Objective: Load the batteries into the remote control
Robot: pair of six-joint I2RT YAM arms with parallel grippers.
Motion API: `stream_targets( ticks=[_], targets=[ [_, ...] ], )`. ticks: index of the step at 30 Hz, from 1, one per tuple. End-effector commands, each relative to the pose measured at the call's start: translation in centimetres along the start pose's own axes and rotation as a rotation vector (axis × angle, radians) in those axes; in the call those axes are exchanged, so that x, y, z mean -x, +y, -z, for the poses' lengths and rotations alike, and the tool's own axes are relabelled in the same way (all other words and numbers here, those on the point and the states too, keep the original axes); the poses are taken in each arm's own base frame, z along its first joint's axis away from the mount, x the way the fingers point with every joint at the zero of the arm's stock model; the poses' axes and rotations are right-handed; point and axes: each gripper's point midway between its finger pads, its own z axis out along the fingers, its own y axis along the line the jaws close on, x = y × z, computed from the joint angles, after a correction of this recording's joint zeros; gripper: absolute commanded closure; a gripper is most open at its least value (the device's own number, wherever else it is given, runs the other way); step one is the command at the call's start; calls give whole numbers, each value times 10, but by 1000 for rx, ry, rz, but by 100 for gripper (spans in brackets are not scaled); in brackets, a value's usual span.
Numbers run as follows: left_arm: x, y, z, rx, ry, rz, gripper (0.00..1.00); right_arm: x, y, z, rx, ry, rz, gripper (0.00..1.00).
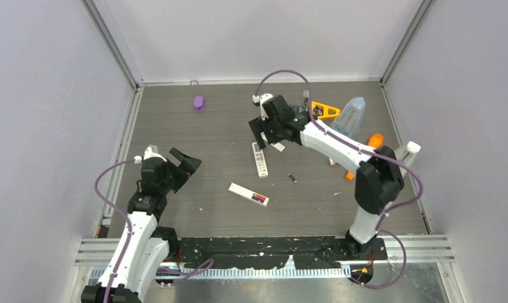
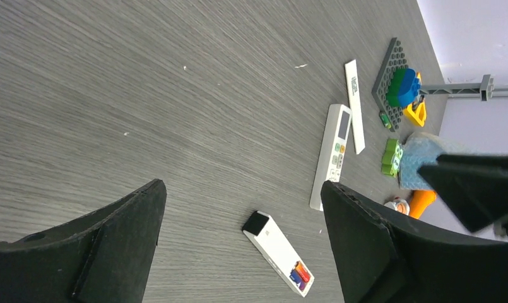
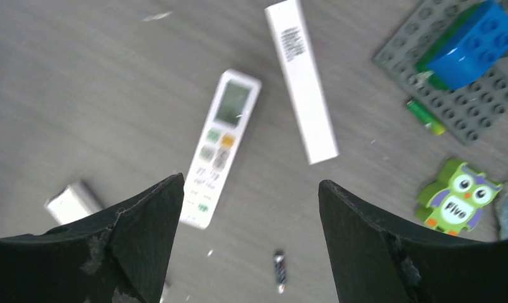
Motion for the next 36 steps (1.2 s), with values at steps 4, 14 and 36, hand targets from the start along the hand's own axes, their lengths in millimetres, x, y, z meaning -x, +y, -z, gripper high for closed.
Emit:
stream_targets(
  ticks=[4,14,36],
  targets=[
    [5,-27,-5,-81,48,-7,10,6,-51,-46,-104,182,4,19],
    [11,-38,-16,-92,74,-46,12,-35,-73,-83,-109,384,74,19],
    [16,-63,-33,-179,113,-76,13,-86,-79,-109,5,562,-21,43]
  ],
)
